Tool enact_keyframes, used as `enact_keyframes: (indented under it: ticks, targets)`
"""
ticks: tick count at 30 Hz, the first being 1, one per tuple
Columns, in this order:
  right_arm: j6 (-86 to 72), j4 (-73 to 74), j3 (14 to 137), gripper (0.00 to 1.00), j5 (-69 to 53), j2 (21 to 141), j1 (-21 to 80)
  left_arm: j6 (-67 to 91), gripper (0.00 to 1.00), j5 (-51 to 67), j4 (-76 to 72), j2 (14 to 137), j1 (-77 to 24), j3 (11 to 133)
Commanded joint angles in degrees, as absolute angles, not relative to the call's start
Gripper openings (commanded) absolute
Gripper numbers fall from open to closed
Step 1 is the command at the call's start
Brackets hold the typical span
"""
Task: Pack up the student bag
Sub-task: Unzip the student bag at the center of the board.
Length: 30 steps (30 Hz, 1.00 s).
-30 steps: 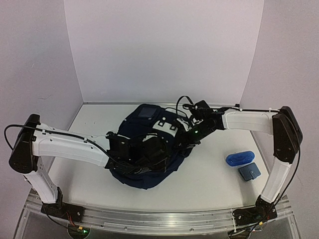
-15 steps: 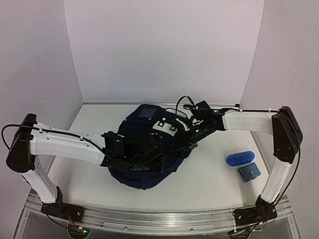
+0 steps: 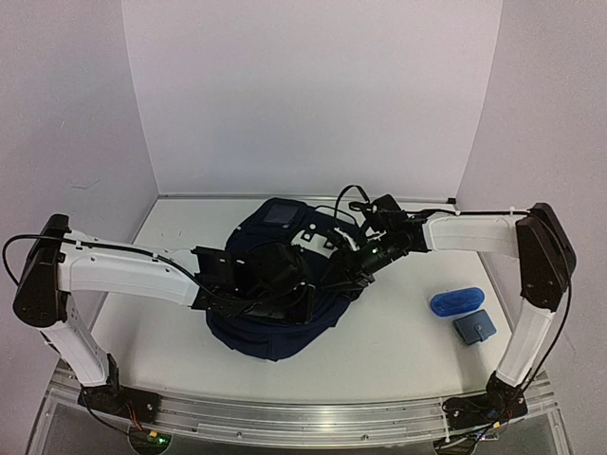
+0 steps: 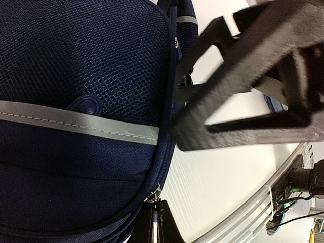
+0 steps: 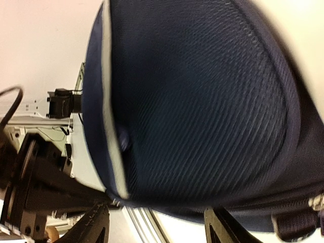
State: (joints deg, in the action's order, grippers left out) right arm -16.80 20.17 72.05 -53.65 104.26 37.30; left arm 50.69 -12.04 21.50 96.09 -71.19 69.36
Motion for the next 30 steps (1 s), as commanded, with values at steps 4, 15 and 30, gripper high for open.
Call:
enact_keyframes:
  ticks: [4,15,30]
  targets:
    - [-21.98,16.19,75.67,0.47,-54.74,108.54,38.14,49.12,0.00,-8.79,18.73,94.75,-71.21,72.95]
    - [-19.77,18.42,73.69,0.00,-46.41,105.07,35.54,51.22,0.00,-11.41,33.54,91.17,-68.60,73.05]
    - [-18.19,20.62,73.42,0.00,-48.60,103.76,35.13,39.26,0.19,-9.07,26.53,82.71,-66.73,65.23]
